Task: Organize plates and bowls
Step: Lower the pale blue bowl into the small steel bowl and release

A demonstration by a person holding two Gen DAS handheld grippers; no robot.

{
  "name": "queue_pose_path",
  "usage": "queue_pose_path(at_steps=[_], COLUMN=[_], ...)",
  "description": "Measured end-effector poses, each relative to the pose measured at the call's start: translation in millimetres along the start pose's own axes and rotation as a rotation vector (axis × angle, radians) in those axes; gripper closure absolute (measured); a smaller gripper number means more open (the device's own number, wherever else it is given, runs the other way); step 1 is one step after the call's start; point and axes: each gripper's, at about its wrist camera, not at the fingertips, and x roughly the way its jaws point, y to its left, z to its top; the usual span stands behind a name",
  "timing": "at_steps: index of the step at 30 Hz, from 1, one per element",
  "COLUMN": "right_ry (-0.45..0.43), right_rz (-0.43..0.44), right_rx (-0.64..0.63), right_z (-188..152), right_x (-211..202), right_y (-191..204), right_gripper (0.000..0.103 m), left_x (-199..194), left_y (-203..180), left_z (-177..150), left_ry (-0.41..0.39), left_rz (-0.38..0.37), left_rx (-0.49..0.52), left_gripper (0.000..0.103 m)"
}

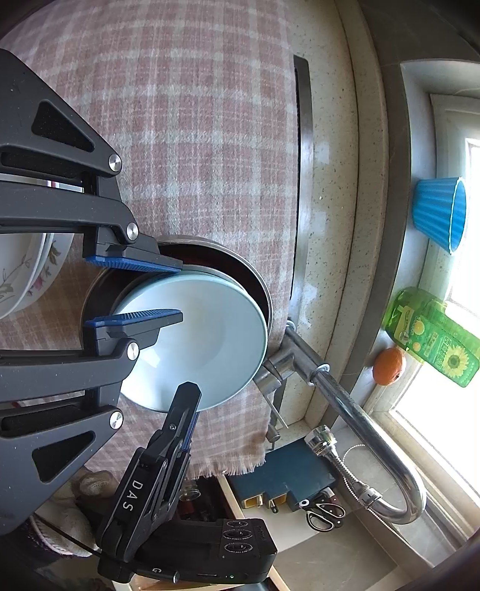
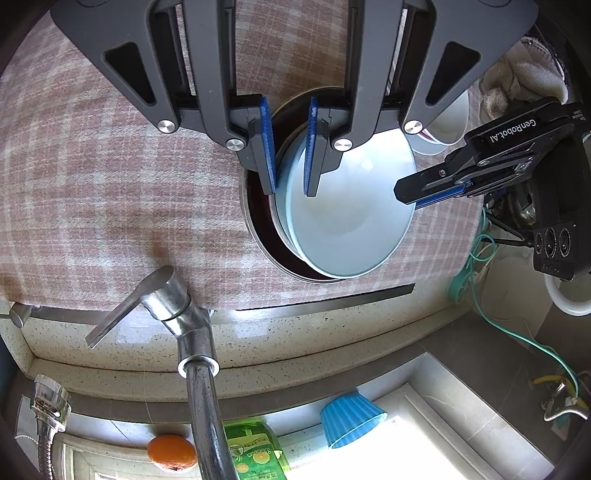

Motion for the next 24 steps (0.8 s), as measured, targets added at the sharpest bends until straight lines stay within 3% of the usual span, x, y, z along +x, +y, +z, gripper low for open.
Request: queue_pose_path(at_steps=[10, 19, 24], right_ry=[-0.029, -0.109, -0.142], right_rz=[0.004, 0.021, 0.006], right_rx=[-0.006, 0.005, 0.003], right_z=[0.1, -1.1, -3.9], right_x=[-8.8, -37.7, -44.2], right_y=[-2.6, -10.5, -16.4], right_gripper=[0.086, 0.085, 0.07], left_x=[-11.4, -29.6, -28.3], left_y=[9.4, 27.5, 33.6], left_z=[1.9, 6.3, 7.5], left_ry=[-0.021, -0.063, -0.061], left_rz=[-0.006, -0.027, -0.017], left_rx=[-0.019, -0.066, -0.07], left_gripper=[0.085, 0.085, 0.085])
